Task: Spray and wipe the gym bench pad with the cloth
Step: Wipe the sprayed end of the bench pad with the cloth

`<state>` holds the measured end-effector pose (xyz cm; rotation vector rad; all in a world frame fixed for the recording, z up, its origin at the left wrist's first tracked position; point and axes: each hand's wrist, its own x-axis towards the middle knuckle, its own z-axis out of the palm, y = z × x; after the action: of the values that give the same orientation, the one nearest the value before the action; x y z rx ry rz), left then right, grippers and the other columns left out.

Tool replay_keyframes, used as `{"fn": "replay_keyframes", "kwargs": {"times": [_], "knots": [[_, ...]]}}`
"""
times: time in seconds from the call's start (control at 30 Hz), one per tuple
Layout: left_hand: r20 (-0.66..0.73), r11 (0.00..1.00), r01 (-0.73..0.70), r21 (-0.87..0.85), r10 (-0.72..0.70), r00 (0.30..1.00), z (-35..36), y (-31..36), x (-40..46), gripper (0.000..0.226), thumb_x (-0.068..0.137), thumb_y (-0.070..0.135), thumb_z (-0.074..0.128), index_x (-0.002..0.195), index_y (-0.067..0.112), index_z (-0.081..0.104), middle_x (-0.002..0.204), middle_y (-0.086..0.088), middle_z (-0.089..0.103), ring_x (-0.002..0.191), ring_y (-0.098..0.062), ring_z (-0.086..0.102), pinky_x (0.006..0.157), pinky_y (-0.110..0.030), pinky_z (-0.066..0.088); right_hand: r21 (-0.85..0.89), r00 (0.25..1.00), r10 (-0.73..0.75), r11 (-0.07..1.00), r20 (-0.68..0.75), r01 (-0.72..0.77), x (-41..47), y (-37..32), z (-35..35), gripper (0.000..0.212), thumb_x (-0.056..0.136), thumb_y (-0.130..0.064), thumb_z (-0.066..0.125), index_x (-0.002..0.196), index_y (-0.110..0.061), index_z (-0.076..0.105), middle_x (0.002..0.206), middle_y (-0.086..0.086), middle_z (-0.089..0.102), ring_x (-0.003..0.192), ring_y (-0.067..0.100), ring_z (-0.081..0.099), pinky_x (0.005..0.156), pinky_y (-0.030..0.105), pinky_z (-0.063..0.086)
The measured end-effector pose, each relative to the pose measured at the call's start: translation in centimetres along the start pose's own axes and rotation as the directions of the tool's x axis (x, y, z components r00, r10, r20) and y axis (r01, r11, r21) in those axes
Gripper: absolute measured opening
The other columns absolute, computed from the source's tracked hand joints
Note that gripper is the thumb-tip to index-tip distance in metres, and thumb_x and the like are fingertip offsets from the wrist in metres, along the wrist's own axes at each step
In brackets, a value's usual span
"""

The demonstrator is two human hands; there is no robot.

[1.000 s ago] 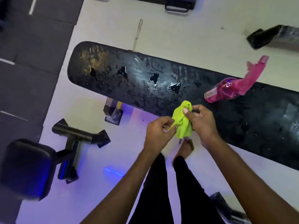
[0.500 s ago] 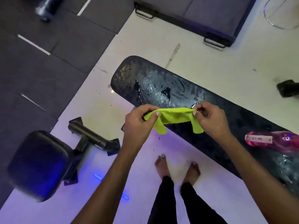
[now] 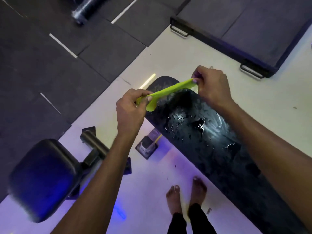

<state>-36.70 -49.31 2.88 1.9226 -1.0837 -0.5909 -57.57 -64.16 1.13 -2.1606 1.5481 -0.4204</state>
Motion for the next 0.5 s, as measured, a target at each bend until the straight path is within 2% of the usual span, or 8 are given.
{"fn": "replay_keyframes", "kwargs": {"times": [0.1,0.17,0.23,0.33,0.4,0.5], "knots": [[0.052,0.986,-0.047,0.162,0.039,0.998,1.1,-2.8,-1.7,0.015,0.093,0.011,0.075,0.104,0.019,0.082,0.097,-0.001,0.073,0.088,-0.012,0.065,0.08,-0.026,0.048,-0.06,0.997,-0.021,0.998,0.08,0.026,-0.6,0.7,3.1,0.013,0.098,-0.01,0.062,0.107,-0.01,0.071,0.104,0.018,0.076,0.1,0.044,0.066,0.081,0.046,0.047],[0.22,0.945,-0.053,0.323,-0.021,0.975,2.5,-5.3,-3.0,0.019,0.098,0.012,0.07,0.114,0.015,0.081,0.108,-0.006,0.074,0.1,-0.025,0.069,0.088,-0.034,0.049,-0.152,0.974,0.009,0.988,0.227,0.027,-2.2,2.2,6.0,0.024,0.101,-0.014,0.061,0.122,-0.007,0.068,0.121,0.018,0.073,0.114,0.043,0.064,0.094,0.048,0.046],[0.364,0.883,-0.088,0.461,-0.097,0.926,4.2,-7.5,-3.5,0.026,0.102,0.014,0.062,0.124,0.014,0.077,0.121,-0.009,0.073,0.112,-0.032,0.067,0.096,-0.039,0.046,-0.271,0.948,0.021,0.96,0.317,0.07,-4.2,4.2,8.8,0.039,0.104,-0.025,0.059,0.137,-0.005,0.058,0.145,0.019,0.061,0.134,0.04,0.054,0.11,0.05,0.041],[0.411,0.851,-0.199,0.486,-0.022,0.912,7.0,-8.4,-1.4,0.033,0.103,0.01,0.055,0.131,0.01,0.072,0.13,-0.014,0.069,0.12,-0.036,0.063,0.1,-0.042,0.043,-0.327,0.964,-0.03,0.938,0.264,0.118,-6.6,6.7,11.9,0.056,0.105,-0.033,0.055,0.152,-0.004,0.045,0.166,0.024,0.037,0.151,0.042,0.038,0.121,0.054,0.032],[0.43,0.816,-0.301,0.494,0.071,0.9,10.0,-8.2,1.2,0.042,0.105,0.013,0.05,0.145,0.013,0.061,0.15,-0.015,0.057,0.141,-0.033,0.051,0.111,-0.042,0.036,-0.325,0.974,-0.049,0.938,0.219,0.121,-7.5,7.5,13.2,0.062,0.106,-0.035,0.051,0.159,-0.006,0.036,0.17,0.026,0.027,0.157,0.043,0.031,0.127,0.056,0.026],[0.588,0.666,-0.51,0.544,0.131,0.798,14.9,-8.3,4.9,0.057,0.112,0.032,0.037,0.166,0.022,0.024,0.175,-0.013,0.015,0.163,-0.029,0.012,0.127,-0.044,0.017,-0.321,0.981,-0.065,0.939,0.185,0.122,-8.0,8.1,14.6,0.069,0.107,-0.038,0.045,0.165,-0.006,0.025,0.173,0.025,0.019,0.162,0.04,0.019,0.132,0.055,0.017]]}}
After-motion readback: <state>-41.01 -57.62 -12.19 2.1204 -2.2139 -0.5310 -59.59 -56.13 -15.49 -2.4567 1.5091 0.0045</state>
